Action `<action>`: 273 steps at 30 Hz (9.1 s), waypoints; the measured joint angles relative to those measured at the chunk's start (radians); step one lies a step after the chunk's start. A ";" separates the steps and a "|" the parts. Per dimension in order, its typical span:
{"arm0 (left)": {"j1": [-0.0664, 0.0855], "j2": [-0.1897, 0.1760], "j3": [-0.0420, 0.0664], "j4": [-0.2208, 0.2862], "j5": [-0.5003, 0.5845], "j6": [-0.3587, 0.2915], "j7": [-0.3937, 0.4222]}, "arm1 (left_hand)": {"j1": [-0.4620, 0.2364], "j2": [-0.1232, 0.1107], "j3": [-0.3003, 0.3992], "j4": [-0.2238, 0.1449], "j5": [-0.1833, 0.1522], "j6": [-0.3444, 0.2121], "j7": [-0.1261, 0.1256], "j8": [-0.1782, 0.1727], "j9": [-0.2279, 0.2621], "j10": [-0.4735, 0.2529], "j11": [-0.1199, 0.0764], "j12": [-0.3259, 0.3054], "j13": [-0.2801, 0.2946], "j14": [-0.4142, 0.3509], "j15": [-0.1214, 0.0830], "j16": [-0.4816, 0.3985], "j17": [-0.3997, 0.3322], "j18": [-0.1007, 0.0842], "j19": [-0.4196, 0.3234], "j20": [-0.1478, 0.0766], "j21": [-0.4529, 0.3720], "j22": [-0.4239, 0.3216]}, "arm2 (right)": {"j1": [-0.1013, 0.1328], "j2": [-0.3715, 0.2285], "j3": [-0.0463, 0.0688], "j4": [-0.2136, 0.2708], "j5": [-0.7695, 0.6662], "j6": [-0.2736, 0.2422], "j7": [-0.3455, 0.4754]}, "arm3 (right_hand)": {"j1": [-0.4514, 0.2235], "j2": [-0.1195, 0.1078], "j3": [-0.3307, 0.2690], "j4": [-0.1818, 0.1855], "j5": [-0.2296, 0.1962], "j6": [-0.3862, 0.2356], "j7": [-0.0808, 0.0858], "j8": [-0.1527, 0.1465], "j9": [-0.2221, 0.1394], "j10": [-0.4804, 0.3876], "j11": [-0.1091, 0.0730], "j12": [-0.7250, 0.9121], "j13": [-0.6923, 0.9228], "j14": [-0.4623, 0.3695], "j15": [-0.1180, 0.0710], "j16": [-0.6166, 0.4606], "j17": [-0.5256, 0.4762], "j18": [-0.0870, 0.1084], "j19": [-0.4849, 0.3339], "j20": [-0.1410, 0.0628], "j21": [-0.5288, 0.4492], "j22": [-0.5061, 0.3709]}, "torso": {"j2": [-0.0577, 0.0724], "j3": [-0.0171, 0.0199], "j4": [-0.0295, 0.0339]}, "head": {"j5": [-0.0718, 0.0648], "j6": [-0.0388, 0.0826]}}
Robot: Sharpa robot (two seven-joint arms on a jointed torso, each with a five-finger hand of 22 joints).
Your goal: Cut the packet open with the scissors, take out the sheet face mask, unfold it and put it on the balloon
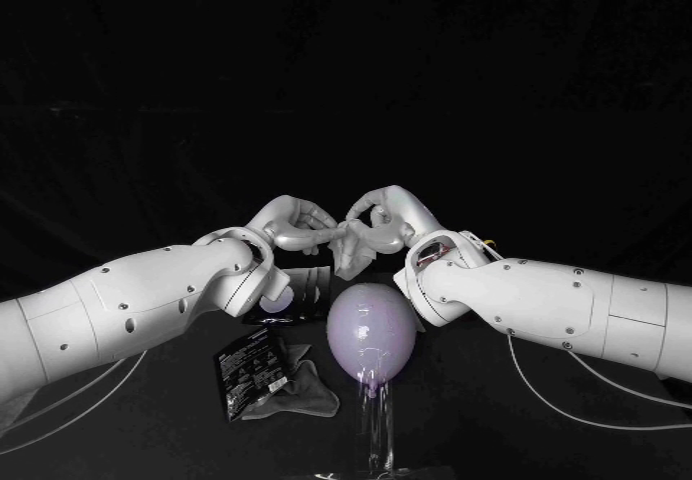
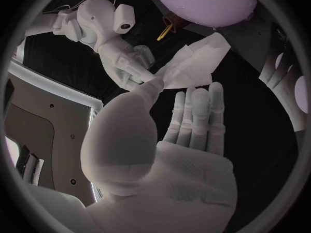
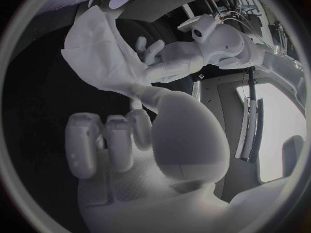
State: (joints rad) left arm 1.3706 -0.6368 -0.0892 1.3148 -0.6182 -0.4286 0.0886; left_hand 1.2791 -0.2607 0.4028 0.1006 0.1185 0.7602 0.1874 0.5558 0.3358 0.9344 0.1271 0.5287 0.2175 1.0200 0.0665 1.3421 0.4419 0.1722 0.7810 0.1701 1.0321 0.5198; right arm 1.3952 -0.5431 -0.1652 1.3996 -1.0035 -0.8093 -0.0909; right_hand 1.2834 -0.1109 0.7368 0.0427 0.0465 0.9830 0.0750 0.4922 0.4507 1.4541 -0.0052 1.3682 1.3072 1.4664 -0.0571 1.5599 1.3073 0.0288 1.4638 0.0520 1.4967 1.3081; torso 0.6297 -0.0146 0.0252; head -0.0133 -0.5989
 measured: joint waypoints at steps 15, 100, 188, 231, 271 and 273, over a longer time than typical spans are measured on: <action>-0.025 0.001 -0.006 0.005 -0.073 -0.006 -0.047 | 0.098 0.053 -0.254 0.072 -0.063 -0.039 -0.005 0.115 0.031 -0.081 0.002 0.152 0.058 -0.001 -0.001 0.049 0.011 0.000 0.006 0.006 -0.015 -0.008 | 0.001 0.007 0.003 -0.006 0.017 -0.014 -0.011 | -0.015 -0.001 0.005 -0.011 0.000 0.005 -0.002 0.000 0.000 0.004 -0.004 0.004 0.001 0.000 0.000 0.001 0.001 0.000 0.001 -0.004 -0.001 -0.001 | 0.000 0.0002 -0.0001 | -0.003 -0.005; -0.102 -0.022 -0.002 0.069 -0.002 -0.140 0.052 | 0.283 0.234 -0.654 0.185 -0.067 0.010 -0.007 -0.024 -0.169 -0.053 -0.004 0.127 -0.059 0.036 -0.007 0.058 -0.031 -0.004 0.036 -0.004 -0.030 -0.012 | 0.002 -0.005 0.004 0.074 0.017 -0.016 -0.047 | -0.028 0.008 0.017 -0.036 0.000 0.007 -0.005 0.000 0.000 0.007 -0.004 0.008 0.001 -0.002 -0.005 0.003 0.001 0.000 0.000 -0.007 0.007 -0.001 | 0.000 -0.0006 0.0009 | -0.005 -0.006; -0.103 -0.023 -0.002 0.058 0.112 -0.060 0.095 | 0.376 0.241 -0.509 0.184 -0.068 0.188 -0.065 -0.034 -0.176 0.086 -0.061 0.025 -0.098 0.106 -0.051 0.080 0.062 -0.003 0.025 -0.032 0.023 0.036 | 0.002 -0.011 0.002 0.042 0.021 0.024 -0.046 | -0.039 0.005 0.022 -0.047 0.000 0.007 -0.006 0.000 0.000 0.003 -0.004 0.004 0.000 -0.002 -0.005 0.001 0.001 0.000 -0.003 -0.007 0.006 0.000 | 0.000 0.0001 0.0003 | -0.002 -0.013; -0.102 -0.024 -0.002 0.049 0.155 -0.058 0.100 | 0.441 0.210 -0.081 0.092 -0.074 0.226 -0.057 -0.057 -0.136 0.102 -0.055 0.045 -0.057 0.106 -0.058 0.079 0.077 0.000 -0.010 -0.057 0.122 0.114 | 0.002 -0.033 0.002 0.045 0.022 0.039 -0.046 | -0.048 0.005 0.022 -0.053 -0.003 0.008 -0.009 0.000 0.000 0.005 -0.006 0.001 0.000 0.000 -0.007 0.001 0.000 0.000 -0.001 -0.009 0.010 0.000 | 0.000 -0.0002 0.0002 | 0.000 -0.012; -0.095 -0.033 0.024 0.030 0.239 -0.166 0.177 | 0.035 0.122 0.461 -0.207 -0.069 0.148 -0.052 0.033 0.095 -0.002 -0.055 0.235 0.079 0.107 -0.056 0.078 0.076 -0.002 -0.034 -0.059 0.221 0.173 | 0.002 -0.066 -0.005 0.052 0.046 0.144 -0.036 | -0.099 -0.013 -0.052 -0.076 0.002 -0.039 0.009 0.023 0.029 -0.057 0.014 -0.130 -0.022 -0.002 -0.005 -0.017 0.000 0.000 0.000 -0.003 -0.059 0.000 | 0.000 0.0000 0.0002 | 0.007 -0.002; -0.095 -0.031 0.024 0.026 0.238 -0.166 0.177 | 0.032 0.123 0.461 -0.207 -0.069 0.147 -0.053 0.033 0.096 -0.005 -0.052 0.240 0.079 0.106 -0.055 0.078 0.076 -0.002 -0.034 -0.059 0.221 0.173 | 0.001 -0.065 -0.005 0.055 0.046 0.146 -0.031 | -0.076 -0.001 -0.047 -0.089 0.002 -0.029 0.004 0.022 0.029 -0.036 0.008 -0.085 -0.012 -0.002 -0.005 -0.014 0.000 0.000 0.001 0.000 -0.042 0.000 | 0.000 0.0000 0.0001 | 0.007 -0.002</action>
State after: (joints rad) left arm 1.2760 -0.6677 -0.0653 1.3405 -0.3800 -0.5946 0.2657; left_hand 1.3110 -0.1382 0.8636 -0.1066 0.0497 0.9069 0.1343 0.5888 0.4323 0.9292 0.0752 0.7686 0.2964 1.1257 0.0114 1.4199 0.5179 0.1697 0.7469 0.1107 1.2532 0.6931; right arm 1.3967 -0.6084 -0.1701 1.4549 -0.9576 -0.6634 -0.1216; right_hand 1.2074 -0.1118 0.6898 -0.0465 0.0486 0.9545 0.0786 0.5137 0.4796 1.4184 0.0026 1.2827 1.2957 1.4645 -0.0623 1.5461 1.3073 0.0288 1.4644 0.0521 1.4551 1.3081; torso 0.6298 -0.0146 0.0253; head -0.0066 -0.6006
